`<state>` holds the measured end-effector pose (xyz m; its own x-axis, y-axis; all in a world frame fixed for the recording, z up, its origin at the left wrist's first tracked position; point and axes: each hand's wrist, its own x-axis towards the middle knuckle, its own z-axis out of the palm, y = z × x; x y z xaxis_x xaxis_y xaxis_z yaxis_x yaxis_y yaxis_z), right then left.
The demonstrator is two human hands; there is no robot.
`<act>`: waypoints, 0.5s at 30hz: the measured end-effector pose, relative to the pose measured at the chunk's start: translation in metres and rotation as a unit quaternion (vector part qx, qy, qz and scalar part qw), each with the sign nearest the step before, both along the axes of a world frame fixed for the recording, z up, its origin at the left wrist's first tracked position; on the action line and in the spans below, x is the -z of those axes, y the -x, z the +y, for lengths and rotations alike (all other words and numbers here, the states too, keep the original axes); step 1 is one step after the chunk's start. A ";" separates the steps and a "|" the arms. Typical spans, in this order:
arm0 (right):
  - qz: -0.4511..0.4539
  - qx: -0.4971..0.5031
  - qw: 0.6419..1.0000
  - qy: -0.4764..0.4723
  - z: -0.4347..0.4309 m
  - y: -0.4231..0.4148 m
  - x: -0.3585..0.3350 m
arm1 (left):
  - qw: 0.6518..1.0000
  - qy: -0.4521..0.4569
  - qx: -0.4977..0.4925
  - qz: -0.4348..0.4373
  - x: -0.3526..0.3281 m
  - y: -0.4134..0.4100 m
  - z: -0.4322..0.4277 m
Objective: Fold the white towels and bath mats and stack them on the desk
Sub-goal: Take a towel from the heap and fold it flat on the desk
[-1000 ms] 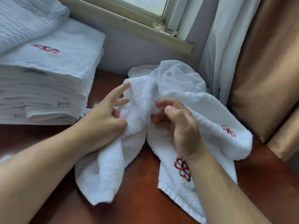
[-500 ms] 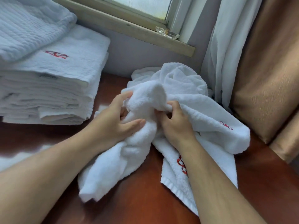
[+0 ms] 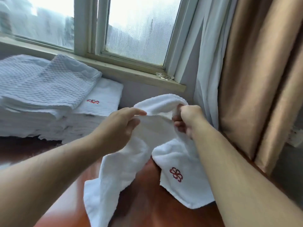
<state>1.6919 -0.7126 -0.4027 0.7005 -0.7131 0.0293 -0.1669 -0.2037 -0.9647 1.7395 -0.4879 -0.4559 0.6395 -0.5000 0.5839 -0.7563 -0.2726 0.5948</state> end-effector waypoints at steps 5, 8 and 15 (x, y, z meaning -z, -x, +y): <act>-0.119 0.015 0.992 0.032 0.010 0.006 -0.036 | 0.994 -0.095 -0.004 -0.049 -0.023 0.024 0.027; -0.009 -0.087 0.967 0.238 0.015 0.024 -0.015 | 0.980 -0.181 -0.035 -0.077 -0.024 0.032 0.038; 0.267 -0.284 0.835 0.387 0.040 0.070 0.061 | 0.995 -0.025 -0.089 0.022 -0.016 0.030 0.041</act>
<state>1.6222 -0.6725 -0.4635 0.9803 -0.1724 -0.0969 -0.1949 -0.9251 -0.3259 1.7100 -0.4467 -0.4398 0.7454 -0.4037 0.5304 -0.6663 -0.4293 0.6097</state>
